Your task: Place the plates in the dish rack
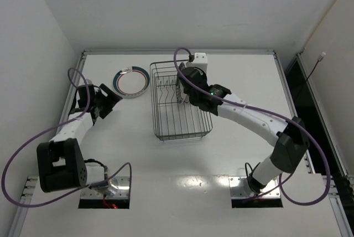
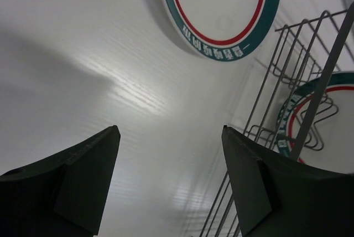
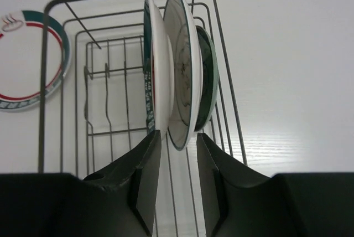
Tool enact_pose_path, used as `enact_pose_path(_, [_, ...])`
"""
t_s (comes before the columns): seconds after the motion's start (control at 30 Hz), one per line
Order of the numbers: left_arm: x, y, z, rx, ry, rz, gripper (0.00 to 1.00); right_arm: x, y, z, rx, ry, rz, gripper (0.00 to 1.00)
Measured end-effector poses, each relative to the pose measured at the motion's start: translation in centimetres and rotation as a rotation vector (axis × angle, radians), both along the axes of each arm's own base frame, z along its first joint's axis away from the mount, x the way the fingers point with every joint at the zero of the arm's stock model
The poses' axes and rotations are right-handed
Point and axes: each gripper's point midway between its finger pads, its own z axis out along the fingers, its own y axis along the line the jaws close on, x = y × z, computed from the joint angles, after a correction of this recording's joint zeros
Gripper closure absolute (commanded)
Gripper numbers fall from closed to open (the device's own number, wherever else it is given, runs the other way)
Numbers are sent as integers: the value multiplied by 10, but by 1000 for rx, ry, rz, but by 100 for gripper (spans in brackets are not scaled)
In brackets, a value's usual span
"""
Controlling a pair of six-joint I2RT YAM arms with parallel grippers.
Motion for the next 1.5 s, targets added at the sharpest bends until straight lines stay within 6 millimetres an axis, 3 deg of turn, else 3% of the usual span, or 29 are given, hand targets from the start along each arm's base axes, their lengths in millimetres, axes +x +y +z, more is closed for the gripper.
enact_pose_path(0.13, [17, -4, -20, -119, 8, 30, 28, 1, 4, 9, 58, -45, 10, 71])
enact_pose_path(0.47, [54, -7, -66, -250, 44, 90, 29, -3, 3, -5, 66, -39, 24, 71])
enact_pose_path(0.77, [119, 7, -68, -242, -8, 126, 41, -5, 1, 16, 116, -89, 24, 70])
enact_pose_path(0.87, [130, 9, -71, -228, -10, 125, 57, -5, 0, 16, 117, -90, 23, 70])
enact_pose_path(0.9, [131, 9, -74, -226, -5, 124, 74, -5, 0, 16, 116, -90, 23, 70])
enact_pose_path(1.03, [122, 8, -84, -216, 24, 121, 100, -5, 0, 16, 115, -90, 22, 70])
enact_pose_path(1.2, [119, 13, -65, -209, -13, 102, 100, -5, 0, 16, 114, -90, 20, 70])
enact_pose_path(1.3, [102, 24, -50, -185, -9, 114, 100, -5, -1, 16, 113, -90, 20, 70])
enact_pose_path(1.4, [79, 40, -18, -155, -33, 156, 100, -6, 0, 17, 120, -90, 27, 70])
enact_pose_path(1.43, [72, 44, -2, -142, -52, 169, 100, -7, 1, 19, 128, -91, 35, 66])
enact_pose_path(1.5, [58, 51, 39, -113, -123, 198, 100, -11, 6, 27, 169, -97, 73, 46])
